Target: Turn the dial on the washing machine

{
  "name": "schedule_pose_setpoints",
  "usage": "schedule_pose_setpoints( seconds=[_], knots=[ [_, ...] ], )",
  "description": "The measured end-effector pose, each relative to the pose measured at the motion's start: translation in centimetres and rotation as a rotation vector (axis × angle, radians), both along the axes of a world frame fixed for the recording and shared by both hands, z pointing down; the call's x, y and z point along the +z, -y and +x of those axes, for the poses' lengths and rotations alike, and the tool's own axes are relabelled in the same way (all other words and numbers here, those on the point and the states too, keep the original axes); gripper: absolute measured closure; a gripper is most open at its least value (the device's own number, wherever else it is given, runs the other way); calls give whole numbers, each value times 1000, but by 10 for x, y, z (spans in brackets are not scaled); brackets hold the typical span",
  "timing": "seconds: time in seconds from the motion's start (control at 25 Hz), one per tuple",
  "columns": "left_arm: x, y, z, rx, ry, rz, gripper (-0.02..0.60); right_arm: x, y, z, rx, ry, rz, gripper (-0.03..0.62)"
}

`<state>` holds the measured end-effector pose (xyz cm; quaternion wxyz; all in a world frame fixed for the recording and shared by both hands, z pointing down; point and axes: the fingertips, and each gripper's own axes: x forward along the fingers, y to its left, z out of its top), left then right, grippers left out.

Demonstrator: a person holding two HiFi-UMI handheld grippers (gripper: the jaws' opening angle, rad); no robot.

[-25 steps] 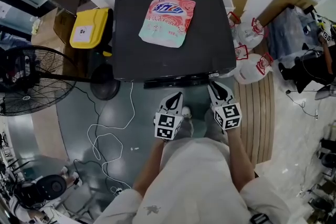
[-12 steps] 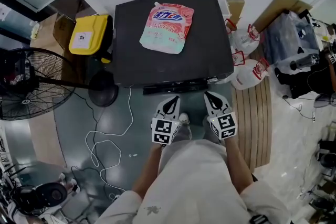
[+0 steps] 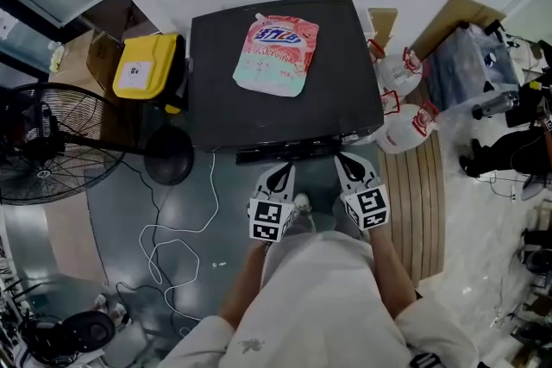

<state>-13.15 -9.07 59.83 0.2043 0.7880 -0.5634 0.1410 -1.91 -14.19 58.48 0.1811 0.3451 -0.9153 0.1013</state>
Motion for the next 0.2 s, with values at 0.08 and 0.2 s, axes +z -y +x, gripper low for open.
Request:
schedule_pose_setpoints(
  seconds=[0.08,0.2],
  knots=[
    [-1,1,-3,0,2,0,569,-1,0,-2,0,0,-1,588],
    [-5,3,-7,-1,1,4,569,0,0,-5,-1,-1,-5,588]
  ],
)
